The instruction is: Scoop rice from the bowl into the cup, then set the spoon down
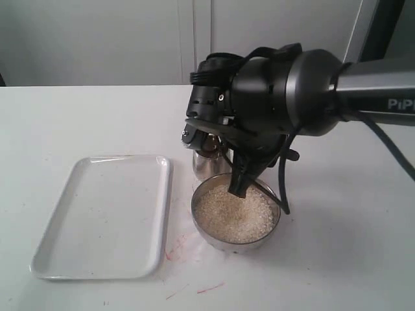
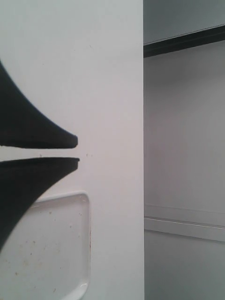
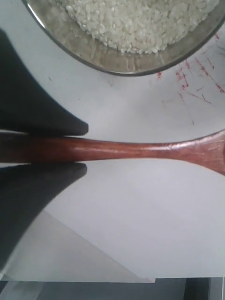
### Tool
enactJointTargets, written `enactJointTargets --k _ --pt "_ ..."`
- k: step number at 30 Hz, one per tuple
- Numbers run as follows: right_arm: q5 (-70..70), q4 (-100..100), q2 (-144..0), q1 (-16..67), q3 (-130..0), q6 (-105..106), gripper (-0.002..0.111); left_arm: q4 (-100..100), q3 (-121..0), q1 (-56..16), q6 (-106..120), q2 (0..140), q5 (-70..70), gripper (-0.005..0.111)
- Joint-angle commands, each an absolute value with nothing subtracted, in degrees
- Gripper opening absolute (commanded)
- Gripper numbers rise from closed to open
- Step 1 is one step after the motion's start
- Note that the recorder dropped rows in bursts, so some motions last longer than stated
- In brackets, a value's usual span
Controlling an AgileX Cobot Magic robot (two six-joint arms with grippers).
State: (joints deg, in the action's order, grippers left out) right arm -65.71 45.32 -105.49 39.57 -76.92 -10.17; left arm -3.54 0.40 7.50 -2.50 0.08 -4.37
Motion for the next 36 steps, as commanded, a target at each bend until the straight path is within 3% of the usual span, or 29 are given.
enactJointTargets --k 1,36 --pt "-66.73 47.49 -105.44 40.64 -77.21 -10.66 0.0 -3.83 0.0 7.26 -2.81 0.0 -4.7 0.014" --pt "-69.96 60.25 -109.51 46.1 -77.21 -12.17 0.0 -3.83 0.0 7.26 -2.81 0.0 -4.7 0.014"
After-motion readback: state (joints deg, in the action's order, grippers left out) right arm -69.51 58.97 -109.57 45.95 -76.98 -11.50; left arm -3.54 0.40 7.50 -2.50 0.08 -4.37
